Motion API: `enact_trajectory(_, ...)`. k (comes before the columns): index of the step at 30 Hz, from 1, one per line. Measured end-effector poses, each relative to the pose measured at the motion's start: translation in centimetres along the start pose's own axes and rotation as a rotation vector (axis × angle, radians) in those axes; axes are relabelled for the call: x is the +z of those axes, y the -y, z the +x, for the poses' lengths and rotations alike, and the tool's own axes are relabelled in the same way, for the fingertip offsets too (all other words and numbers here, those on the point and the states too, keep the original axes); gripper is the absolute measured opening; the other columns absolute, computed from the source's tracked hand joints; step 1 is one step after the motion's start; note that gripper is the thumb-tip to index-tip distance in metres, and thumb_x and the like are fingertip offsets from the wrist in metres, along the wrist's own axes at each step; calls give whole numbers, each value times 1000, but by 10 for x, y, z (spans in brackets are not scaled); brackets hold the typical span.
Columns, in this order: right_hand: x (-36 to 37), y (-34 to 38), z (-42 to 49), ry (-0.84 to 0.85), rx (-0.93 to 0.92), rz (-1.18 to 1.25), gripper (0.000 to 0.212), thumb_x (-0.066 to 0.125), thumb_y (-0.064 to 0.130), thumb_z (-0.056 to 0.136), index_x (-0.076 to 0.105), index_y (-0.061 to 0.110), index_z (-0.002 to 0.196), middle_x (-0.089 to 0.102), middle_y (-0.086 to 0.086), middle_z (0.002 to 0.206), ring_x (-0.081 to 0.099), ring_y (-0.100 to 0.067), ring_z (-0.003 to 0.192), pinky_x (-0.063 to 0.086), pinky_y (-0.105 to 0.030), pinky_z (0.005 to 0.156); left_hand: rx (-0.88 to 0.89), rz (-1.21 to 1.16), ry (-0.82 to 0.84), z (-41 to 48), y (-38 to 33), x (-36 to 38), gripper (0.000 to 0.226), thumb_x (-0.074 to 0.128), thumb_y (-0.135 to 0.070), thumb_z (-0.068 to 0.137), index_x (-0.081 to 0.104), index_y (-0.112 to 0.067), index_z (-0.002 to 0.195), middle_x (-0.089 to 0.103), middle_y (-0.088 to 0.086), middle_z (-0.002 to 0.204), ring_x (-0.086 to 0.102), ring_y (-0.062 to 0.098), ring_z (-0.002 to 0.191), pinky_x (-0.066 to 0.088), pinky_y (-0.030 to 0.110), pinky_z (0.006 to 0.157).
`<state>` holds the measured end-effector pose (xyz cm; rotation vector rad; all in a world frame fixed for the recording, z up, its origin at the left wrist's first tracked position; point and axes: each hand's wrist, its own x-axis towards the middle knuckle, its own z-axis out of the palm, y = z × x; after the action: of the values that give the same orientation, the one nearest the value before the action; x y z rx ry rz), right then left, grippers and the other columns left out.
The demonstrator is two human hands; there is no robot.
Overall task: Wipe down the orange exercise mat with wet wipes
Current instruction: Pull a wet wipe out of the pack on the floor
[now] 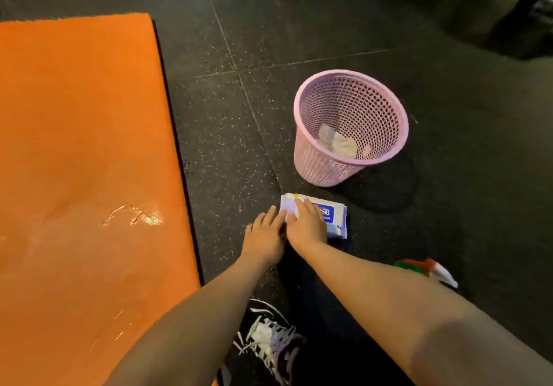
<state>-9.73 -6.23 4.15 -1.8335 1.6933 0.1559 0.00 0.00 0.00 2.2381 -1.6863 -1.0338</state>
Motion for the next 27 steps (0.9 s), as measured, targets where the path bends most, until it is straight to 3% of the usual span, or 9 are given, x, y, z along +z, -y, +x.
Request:
enact_trajectory(4, 4, -53, 11, -55, 112, -55, 55, 35, 33, 110, 20, 25, 161, 8, -1, 170, 3, -23, 157, 11, -42, 127, 82, 95, 16, 22, -17, 37, 58, 39, -39, 106, 15, -39, 159, 0, -2, 169, 5, 24, 154, 15, 42, 120)
enact_trajectory(10, 11, -98, 30, 42, 150, 40, 68, 48, 23, 105, 11, 31, 162, -5, 3, 170, 11, -24, 155, 27, -43, 123, 183, 233, 2, 54, -45, 65, 60, 41, -29, 107, 13, -43, 158, -9, 3, 169, -6, 28, 155, 0, 45, 123)
enact_trajectory(17, 18, -110, 29, 38, 134, 10, 79, 50, 10, 102, 4, 38, 161, -9, 7, 169, 7, -22, 156, 33, -47, 120, 182, 348, -98, 75, -49, 75, 64, 51, -33, 101, 20, -39, 157, 4, 8, 168, 22, 34, 145, 17, 37, 119)
enact_trajectory(27, 22, -113, 20, 29, 117, -32, 74, 47, 21, 104, 3, 35, 161, -4, 5, 170, 5, -22, 156, 33, -43, 119, 92, 185, -208, 70, -55, 75, 58, 60, -42, 95, 41, -31, 148, 32, -3, 159, 43, 27, 123, 35, 35, 103)
